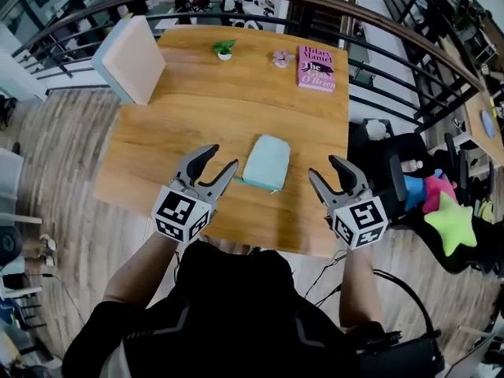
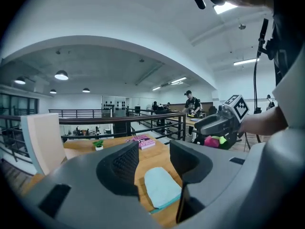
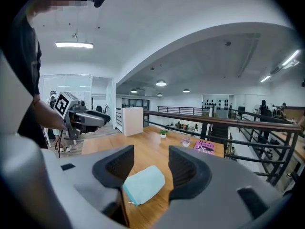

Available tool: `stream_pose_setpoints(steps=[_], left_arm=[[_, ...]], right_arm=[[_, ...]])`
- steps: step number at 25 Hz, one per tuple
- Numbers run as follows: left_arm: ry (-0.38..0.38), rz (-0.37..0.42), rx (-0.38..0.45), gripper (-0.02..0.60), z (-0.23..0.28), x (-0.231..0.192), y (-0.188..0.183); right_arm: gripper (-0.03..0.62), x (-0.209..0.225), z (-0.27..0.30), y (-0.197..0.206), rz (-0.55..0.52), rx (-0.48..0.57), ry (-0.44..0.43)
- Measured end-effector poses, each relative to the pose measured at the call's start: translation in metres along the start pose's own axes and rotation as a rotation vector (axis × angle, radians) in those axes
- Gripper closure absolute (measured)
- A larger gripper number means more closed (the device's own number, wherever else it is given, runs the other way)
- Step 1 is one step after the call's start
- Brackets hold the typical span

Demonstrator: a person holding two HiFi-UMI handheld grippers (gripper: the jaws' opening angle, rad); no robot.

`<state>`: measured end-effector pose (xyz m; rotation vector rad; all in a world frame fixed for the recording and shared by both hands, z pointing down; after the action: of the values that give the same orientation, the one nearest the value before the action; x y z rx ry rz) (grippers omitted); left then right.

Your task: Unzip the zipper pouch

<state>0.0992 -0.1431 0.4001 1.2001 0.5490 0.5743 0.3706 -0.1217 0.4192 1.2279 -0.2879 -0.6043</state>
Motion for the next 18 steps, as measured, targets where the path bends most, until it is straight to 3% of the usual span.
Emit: stream_pose_setpoints(steps=[7, 12, 18], left_arm=[[-0.046, -0.060, -0.116, 0.362, 0.011, -0.001, 0.065], [-0.073, -0.127, -0.214, 0.362, 0.018, 0.001, 0.109], [-0.079, -0.133, -0.295, 0.364, 0.020, 0.012, 0.148]], right_arm=[[0.368, -0.003, 0.040, 0.055, -0.008, -0.079, -0.132], [0.381, -0.019, 0.063, 0.102, -0.123, -0.203, -0.276], [0.395, -0.040, 0.085, 0.164, -0.191, -0.332, -0.403]])
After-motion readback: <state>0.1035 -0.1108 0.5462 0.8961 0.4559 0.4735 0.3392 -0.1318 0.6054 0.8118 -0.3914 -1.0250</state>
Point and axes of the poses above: the fingertips, and each gripper's own axes: z forward along the fingers, x to its right, y out of its underside, the point moved 6 cm from there along -z, backward along the fingers, and after that the axes turned 6 degrees about -z, right-handed, at the moved point
